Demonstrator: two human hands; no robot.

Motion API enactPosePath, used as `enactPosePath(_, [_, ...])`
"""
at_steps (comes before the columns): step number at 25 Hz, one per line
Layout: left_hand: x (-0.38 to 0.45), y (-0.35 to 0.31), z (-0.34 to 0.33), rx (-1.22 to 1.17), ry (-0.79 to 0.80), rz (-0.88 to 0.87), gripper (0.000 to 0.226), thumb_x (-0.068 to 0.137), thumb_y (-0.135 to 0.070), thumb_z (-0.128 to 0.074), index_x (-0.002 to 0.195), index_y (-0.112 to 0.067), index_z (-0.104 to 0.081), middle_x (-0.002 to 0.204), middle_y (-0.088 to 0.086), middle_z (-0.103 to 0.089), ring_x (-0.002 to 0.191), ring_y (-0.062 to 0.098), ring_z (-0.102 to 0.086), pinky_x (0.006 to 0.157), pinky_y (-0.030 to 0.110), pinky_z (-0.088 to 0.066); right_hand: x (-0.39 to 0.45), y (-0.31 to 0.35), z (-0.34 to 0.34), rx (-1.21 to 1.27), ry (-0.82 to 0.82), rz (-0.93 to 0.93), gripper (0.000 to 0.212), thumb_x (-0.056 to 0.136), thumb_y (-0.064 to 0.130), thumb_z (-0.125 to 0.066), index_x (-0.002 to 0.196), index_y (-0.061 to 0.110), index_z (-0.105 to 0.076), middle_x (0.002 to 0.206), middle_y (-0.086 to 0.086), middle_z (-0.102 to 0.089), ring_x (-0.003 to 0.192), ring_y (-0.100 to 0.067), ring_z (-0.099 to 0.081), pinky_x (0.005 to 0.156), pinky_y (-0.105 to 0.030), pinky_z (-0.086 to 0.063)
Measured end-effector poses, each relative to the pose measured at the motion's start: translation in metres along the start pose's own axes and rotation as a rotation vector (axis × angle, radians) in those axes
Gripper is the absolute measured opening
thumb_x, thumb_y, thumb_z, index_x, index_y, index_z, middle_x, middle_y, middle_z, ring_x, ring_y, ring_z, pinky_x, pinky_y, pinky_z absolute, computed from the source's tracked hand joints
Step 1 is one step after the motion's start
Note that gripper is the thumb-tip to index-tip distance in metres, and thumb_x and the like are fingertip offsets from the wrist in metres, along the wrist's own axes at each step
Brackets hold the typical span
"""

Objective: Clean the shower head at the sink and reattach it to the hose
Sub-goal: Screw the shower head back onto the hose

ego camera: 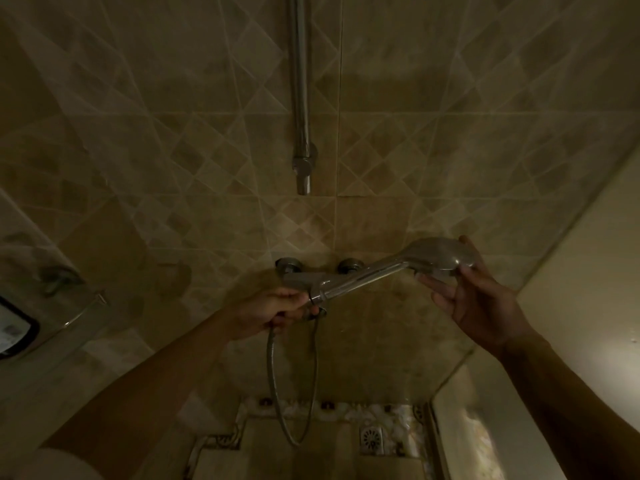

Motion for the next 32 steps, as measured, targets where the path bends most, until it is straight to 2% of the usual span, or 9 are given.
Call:
enactPosePath(4, [0.000,0.001,0.003,0.022,-0.010,-0.004,0.037,0.098,-0.031,-0.044,0.110,-0.001,-0.062,0.063,-0.005,-0.032,0.050,0.005,-0.026,0.052,0.024,-0.024,0.004,-0.002,-0.002,-0.231,-0.093,0.078,0.081,0.061,0.046,-0.088,0.132,0.036,-0.050,0.125,-0.003,-0.068,0.096,-0.029,-0.072,0.056,-0.027,-0.058])
enactPosePath(7, [0.000,0.002,0.006,0.097,-0.054,-0.019,0.039,0.096,-0.035,-0.046,0.113,-0.004,-0.062,0.064,-0.003,-0.040,0.057,0.010,-0.033,0.052,0.023,-0.026,0.006,-0.002,-0.001,-0.598,-0.258,0.175,0.060,0.076,0.057,-0.069,0.121,0.025,-0.048,0.125,-0.016,-0.059,0.095,-0.021,-0.063,0.074,-0.032,-0.054])
enactPosePath(11, [-0.003,0.002,0.003,0.173,-0.132,-0.021,0.023,0.098,-0.028,-0.046,0.115,-0.023,-0.061,0.111,0.003,-0.068,0.101,0.018,-0.061,0.053,0.017,-0.034,0.007,0.001,0.002,-0.942,-0.349,0.197,0.040,0.095,0.058,-0.041,0.120,0.028,-0.051,0.110,-0.001,-0.063,0.096,-0.015,-0.062,0.069,-0.030,-0.051])
enactPosePath(14, [-0.002,0.000,0.002,0.288,-0.143,-0.053,0.023,0.098,-0.027,-0.048,0.115,-0.024,-0.063,0.112,0.005,-0.070,0.072,0.007,-0.057,0.050,0.016,-0.033,0.007,0.002,0.009,-0.837,-0.257,0.112,0.037,0.101,0.044,-0.042,0.137,0.039,-0.043,0.117,0.002,-0.060,0.091,-0.021,-0.064,0.056,-0.033,-0.051])
enactPosePath(18, [-0.004,0.000,0.000,0.388,-0.177,-0.059,0.022,0.098,-0.022,-0.049,0.109,-0.018,-0.067,0.065,-0.013,-0.060,0.058,0.007,-0.039,0.052,0.019,-0.030,0.011,0.007,0.013,-0.627,-0.054,-0.037,0.052,0.093,0.015,-0.049,0.139,0.039,-0.047,0.126,-0.009,-0.057,0.068,-0.020,-0.060,0.043,-0.028,-0.040])
enactPosePath(23, [-0.008,0.006,0.007,0.316,-0.173,-0.101,0.022,0.097,-0.020,-0.051,0.096,-0.027,-0.072,0.063,-0.009,-0.052,0.055,0.004,-0.037,0.053,0.023,-0.031,-0.001,0.013,0.023,-0.268,0.163,-0.161,0.071,0.074,0.003,-0.066,0.141,0.023,-0.052,0.134,-0.006,-0.059,0.087,-0.022,-0.070,0.065,-0.029,-0.059])
enactPosePath(25, [-0.009,0.009,0.008,0.354,-0.161,-0.110,0.021,0.096,-0.022,-0.052,0.101,-0.029,-0.071,0.064,-0.003,-0.045,0.054,0.004,-0.038,0.053,0.024,-0.032,0.000,0.011,0.023,-0.300,0.072,-0.130,0.057,0.082,0.017,-0.065,0.138,0.018,-0.054,0.127,-0.013,-0.064,0.083,-0.020,-0.072,0.064,-0.026,-0.059])
enactPosePath(28, [-0.011,0.006,0.004,0.399,-0.146,-0.133,0.023,0.096,-0.023,-0.052,0.113,-0.019,-0.067,0.064,-0.015,-0.050,0.056,-0.001,-0.042,0.056,0.025,-0.034,0.004,0.007,0.023,-0.691,-0.136,-0.110,0.062,0.071,0.069,-0.068,0.116,0.025,-0.068,0.112,-0.021,-0.067,0.076,-0.021,-0.069,0.061,-0.029,-0.056])
enactPosePath(32, [-0.011,0.002,-0.001,0.412,-0.147,-0.143,0.022,0.097,-0.024,-0.052,0.114,-0.026,-0.066,0.067,-0.018,-0.058,0.057,-0.001,-0.047,0.058,0.025,-0.038,0.006,0.007,0.019,-0.881,-0.325,-0.064,0.045,0.090,0.066,-0.044,0.105,0.030,-0.067,0.104,-0.003,-0.068,0.093,-0.023,-0.063,0.073,-0.038,-0.051])
Point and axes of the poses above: each hand's wrist, its own x-axis towards the middle knuckle, its own z-axis out of the back of the hand, y = z × x, the point moved 3 cm from there along x, towards the middle knuckle
